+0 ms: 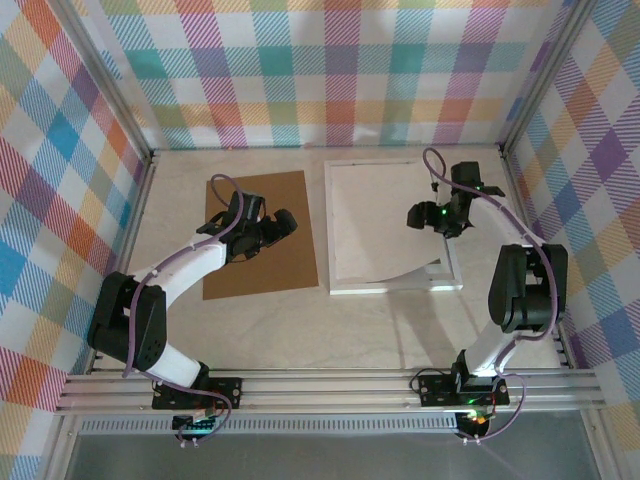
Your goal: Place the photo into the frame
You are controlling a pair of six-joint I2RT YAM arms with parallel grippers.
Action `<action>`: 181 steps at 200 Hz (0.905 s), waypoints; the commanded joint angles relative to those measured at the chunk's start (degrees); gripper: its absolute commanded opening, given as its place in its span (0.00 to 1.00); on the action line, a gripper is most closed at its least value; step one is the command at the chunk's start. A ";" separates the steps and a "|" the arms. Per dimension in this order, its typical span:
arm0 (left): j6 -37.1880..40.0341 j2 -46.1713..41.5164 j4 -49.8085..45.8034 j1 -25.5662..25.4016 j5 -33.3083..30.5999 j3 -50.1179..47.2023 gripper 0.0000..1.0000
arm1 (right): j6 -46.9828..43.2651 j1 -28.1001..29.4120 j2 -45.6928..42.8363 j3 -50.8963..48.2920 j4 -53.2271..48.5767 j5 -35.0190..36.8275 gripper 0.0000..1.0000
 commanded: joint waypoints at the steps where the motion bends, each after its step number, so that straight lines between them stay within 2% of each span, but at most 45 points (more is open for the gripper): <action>1: -0.02 -0.24 0.49 0.18 0.66 -0.94 1.00 | 2.01 -0.19 1.51 1.11 -2.18 9.03 0.83; 60: -0.15 -0.34 -0.17 0.18 -0.53 -0.41 1.00 | 3.88 -0.27 3.20 3.39 -3.97 23.17 0.92; 67: -0.17 -0.44 -0.34 0.16 -1.06 -0.54 1.00 | 4.35 -0.19 2.69 3.31 -3.84 23.63 0.96; 72: -0.04 -0.50 -0.50 0.18 -1.48 -0.57 1.00 | 4.75 -0.26 2.19 3.21 -3.77 23.33 1.00; 84: -0.05 -0.49 -0.75 0.18 -2.53 -0.42 1.00 | 5.46 -0.22 0.57 2.76 -2.85 19.92 0.99; 110: 0.02 -0.60 -1.55 0.98 -5.37 -0.55 1.00 | 9.25 0.45 -3.00 0.68 1.84 5.79 0.99; 128: -0.15 -1.38 -1.27 3.26 -6.92 -1.82 1.00 | 12.18 3.29 -4.13 -0.39 4.31 1.61 0.99; 144: -0.01 -2.19 -0.65 6.55 -9.26 -3.47 1.00 | 16.29 7.03 -4.67 -1.23 6.15 1.81 0.99; 167: 0.54 -3.16 0.60 12.06 -13.64 -5.52 1.00 | 21.21 14.33 -3.33 -0.96 8.85 5.70 1.00; 181: 0.87 -3.37 1.34 15.26 -14.88 -6.36 1.00 | 25.05 19.04 -0.63 1.55 8.73 8.77 0.96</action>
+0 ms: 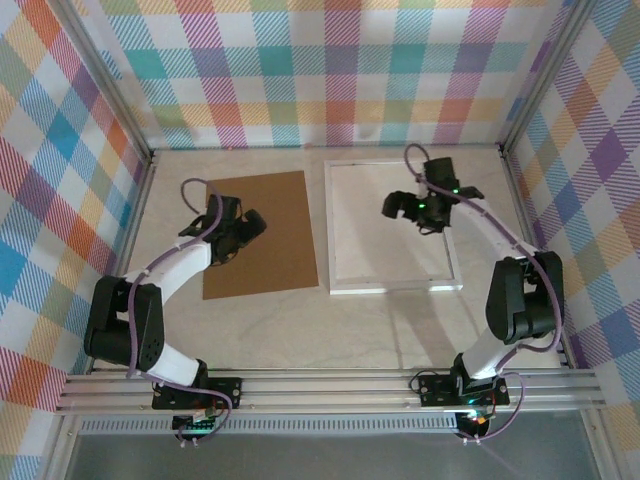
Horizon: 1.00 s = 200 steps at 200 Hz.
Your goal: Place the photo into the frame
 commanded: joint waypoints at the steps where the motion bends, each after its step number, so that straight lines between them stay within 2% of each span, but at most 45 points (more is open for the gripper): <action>1: 0.79 -2.10 1.35 4.77 -5.41 -1.79 1.00 | 8.64 6.81 3.26 1.83 2.07 2.53 0.96; 33: 0.93 -2.51 2.99 10.60 -6.35 -4.27 1.00 | 10.81 18.38 11.88 10.51 0.55 8.39 0.94; 63: 2.65 -1.71 3.43 14.32 -6.58 -5.68 1.00 | 13.62 23.82 18.96 16.10 2.50 8.23 0.90; 126: 7.96 2.53 7.99 16.10 0.68 -8.36 1.00 | 13.99 29.60 32.76 29.35 0.13 10.93 0.85; 144: 7.42 3.92 10.13 17.16 3.49 -8.77 1.00 | 13.05 30.59 35.67 32.56 -1.43 12.93 0.85; 170: 7.02 5.65 8.75 17.53 3.75 -7.39 1.00 | 11.32 31.95 39.94 38.53 -6.26 16.96 0.86; 200: 6.25 7.22 10.05 17.57 6.03 -7.75 1.00 | 10.59 32.71 43.85 43.11 -9.01 17.96 0.87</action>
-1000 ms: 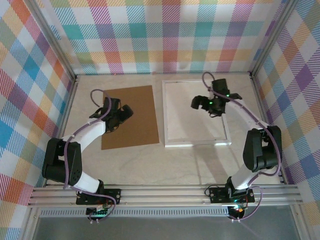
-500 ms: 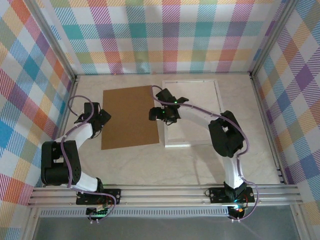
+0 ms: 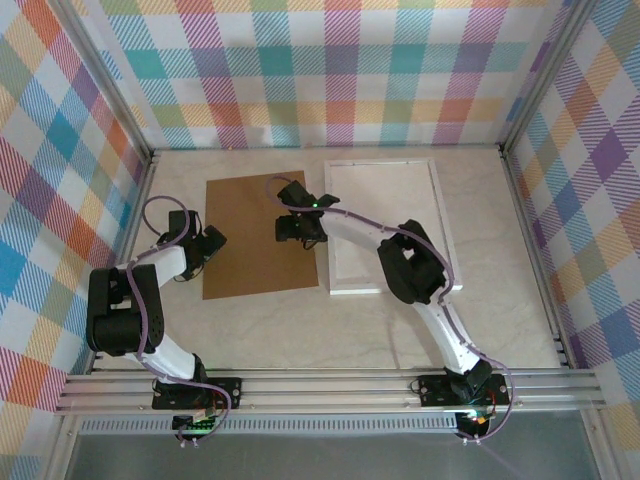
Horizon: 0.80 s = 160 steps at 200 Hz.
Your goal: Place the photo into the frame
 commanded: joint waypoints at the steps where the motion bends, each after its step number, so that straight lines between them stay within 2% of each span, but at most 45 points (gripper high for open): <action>1: 0.05 2.18 1.89 0.74 3.74 0.08 1.00 | -1.32 0.73 3.09 3.58 -5.34 2.48 0.87; 34: -0.03 2.91 2.72 0.75 5.62 -0.24 1.00 | -1.20 1.21 5.50 5.82 -6.82 3.73 0.88; 50: -0.04 2.99 3.25 0.76 6.31 -0.22 1.00 | -1.06 1.13 5.94 5.84 -6.31 2.06 0.88; 97: -1.35 3.85 7.74 0.78 13.76 -0.81 1.00 | 0.21 1.20 6.26 5.48 -4.77 -2.53 0.88; 136: -1.75 2.64 7.55 0.45 14.19 -1.13 1.00 | -0.65 1.20 2.82 2.88 -5.66 4.85 0.89; 160: -1.20 1.58 6.13 -0.22 13.05 -0.74 1.00 | -1.07 1.20 -0.36 0.24 -4.17 6.20 0.89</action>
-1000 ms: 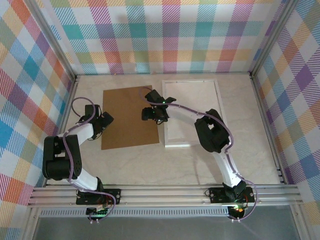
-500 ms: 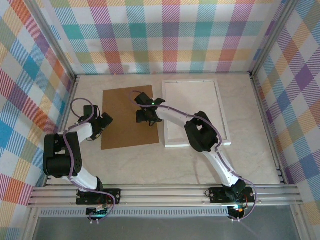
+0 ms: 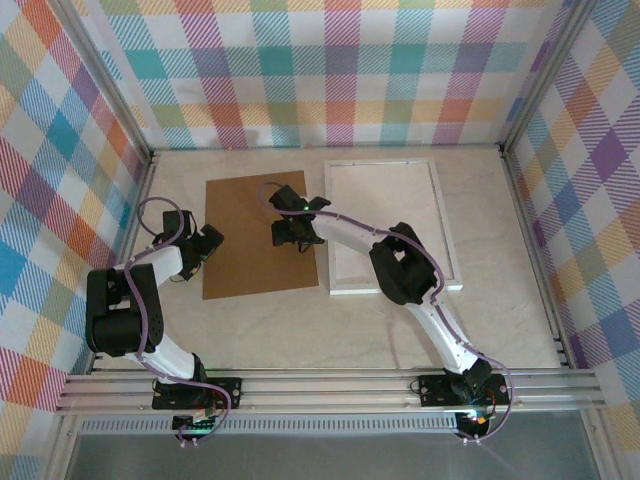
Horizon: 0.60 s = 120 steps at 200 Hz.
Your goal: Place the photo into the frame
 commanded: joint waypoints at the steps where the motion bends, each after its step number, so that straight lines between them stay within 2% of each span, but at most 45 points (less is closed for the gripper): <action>1: -0.67 1.51 5.24 -1.64 8.60 -0.75 1.00 | 0.01 0.06 -3.10 -3.17 -1.39 2.41 0.89; 59: 0.06 1.30 3.78 -2.77 7.73 0.01 1.00 | 0.81 0.13 -3.14 -4.89 -1.23 2.07 0.89; 120: 0.56 1.15 2.46 -3.17 6.25 0.37 1.00 | -0.69 1.62 2.14 0.04 -0.01 -9.13 0.88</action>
